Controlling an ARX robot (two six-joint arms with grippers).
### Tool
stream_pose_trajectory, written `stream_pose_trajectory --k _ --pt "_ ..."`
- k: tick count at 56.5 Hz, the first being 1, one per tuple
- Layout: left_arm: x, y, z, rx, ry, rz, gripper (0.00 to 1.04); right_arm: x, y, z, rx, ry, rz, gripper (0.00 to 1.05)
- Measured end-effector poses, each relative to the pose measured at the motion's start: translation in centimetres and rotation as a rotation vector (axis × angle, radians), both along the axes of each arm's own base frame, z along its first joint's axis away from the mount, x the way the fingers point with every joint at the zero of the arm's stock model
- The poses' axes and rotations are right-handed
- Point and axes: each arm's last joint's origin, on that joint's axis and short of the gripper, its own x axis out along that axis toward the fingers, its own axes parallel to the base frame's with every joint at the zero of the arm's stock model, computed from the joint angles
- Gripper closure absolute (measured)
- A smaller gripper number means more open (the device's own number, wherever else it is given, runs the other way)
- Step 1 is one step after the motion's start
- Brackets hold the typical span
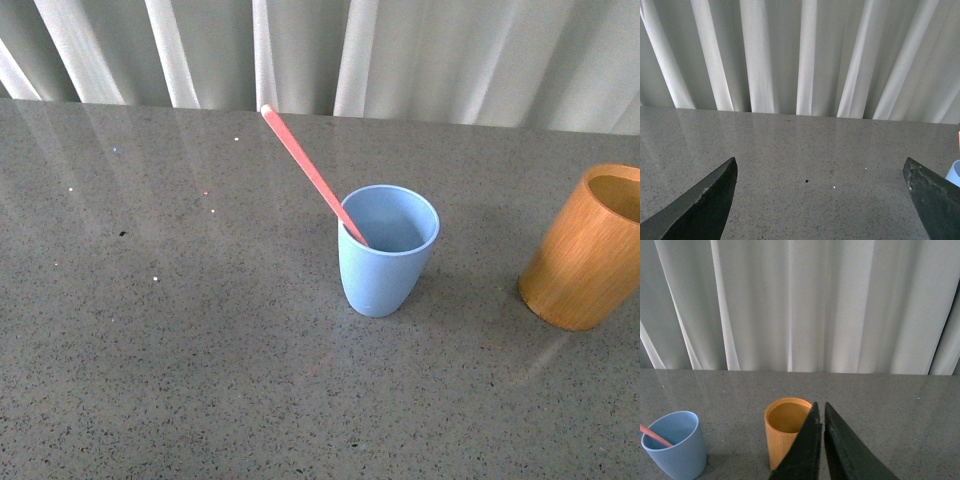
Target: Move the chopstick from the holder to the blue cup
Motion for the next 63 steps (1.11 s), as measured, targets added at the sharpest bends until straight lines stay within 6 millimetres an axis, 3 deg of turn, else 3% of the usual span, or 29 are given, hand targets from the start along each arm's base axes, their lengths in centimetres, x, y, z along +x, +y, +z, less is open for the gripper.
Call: stream_pose_trajectory --k 5,11,16,23,63 --pt "0.0 0.0 0.0 0.0 0.0 0.0 0.07 0.0 0.0 0.0 0.0 0.0 0.0 0.78" --pt "0.0 0.0 0.0 0.0 0.0 0.0 0.07 0.0 0.0 0.0 0.0 0.0 0.0 0.52" --pt "0.0 0.0 0.0 0.0 0.0 0.0 0.07 0.0 0.0 0.0 0.0 0.0 0.0 0.38" --pt "0.0 0.0 0.0 0.0 0.0 0.0 0.07 0.0 0.0 0.0 0.001 0.0 0.0 0.08" --pt "0.0 0.0 0.0 0.0 0.0 0.0 0.07 0.0 0.0 0.0 0.001 0.0 0.0 0.1"
